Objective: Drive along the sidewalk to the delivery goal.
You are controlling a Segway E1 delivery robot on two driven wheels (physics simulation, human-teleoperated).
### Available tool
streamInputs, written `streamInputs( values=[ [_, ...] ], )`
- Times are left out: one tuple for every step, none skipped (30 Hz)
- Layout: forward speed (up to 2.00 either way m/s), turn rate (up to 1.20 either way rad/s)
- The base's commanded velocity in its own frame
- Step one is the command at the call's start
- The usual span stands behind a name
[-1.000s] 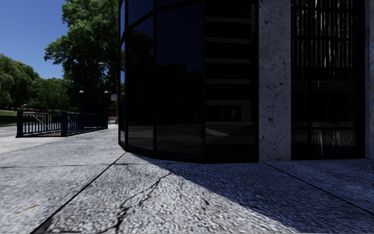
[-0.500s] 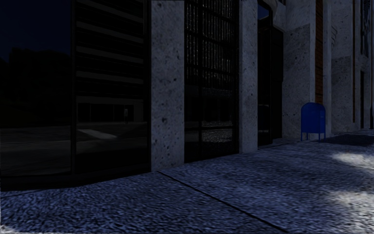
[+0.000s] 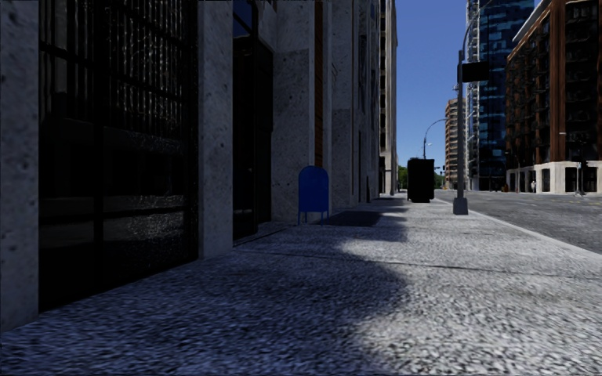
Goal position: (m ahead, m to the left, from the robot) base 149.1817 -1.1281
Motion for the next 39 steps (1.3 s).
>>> streamInputs(
  values=[
    [1.52,-1.18],
    [1.52,-1.18],
    [1.52,-1.18],
    [1.53,-0.76],
    [1.53,-0.03],
    [1.68,0.00],
    [2.00,0.00],
    [2.00,0.00],
    [2.00,0.00],
    [2.00,0.00],
    [2.00,0.00],
    [2.00,0.00],
    [2.00,0.00],
    [2.00,0.00],
    [2.00,0.00],
    [2.00,0.00],
    [2.00,0.00],
    [2.00,0.00],
    [2.00,0.00],
    [2.00,0.00],
    [2.00,0.00],
    [2.00,0.00],
    [2.00,0.00],
    [2.00,0.00],
    [2.00,0.00],
    [2.00,0.00],
    [2.00,0.00],
    [2.00,0.00],
    [2.00,0.00],
    [2.00,0.00],
    [2.00,0.00],
    [2.00,0.00],
    [2.00,0.00],
    [2.00,0.00],
    [2.00,0.00],
    [2.00,0.00],
    [2.00,0.00],
    [2.00,0.00],
    [2.00,0.00]
  ],
)
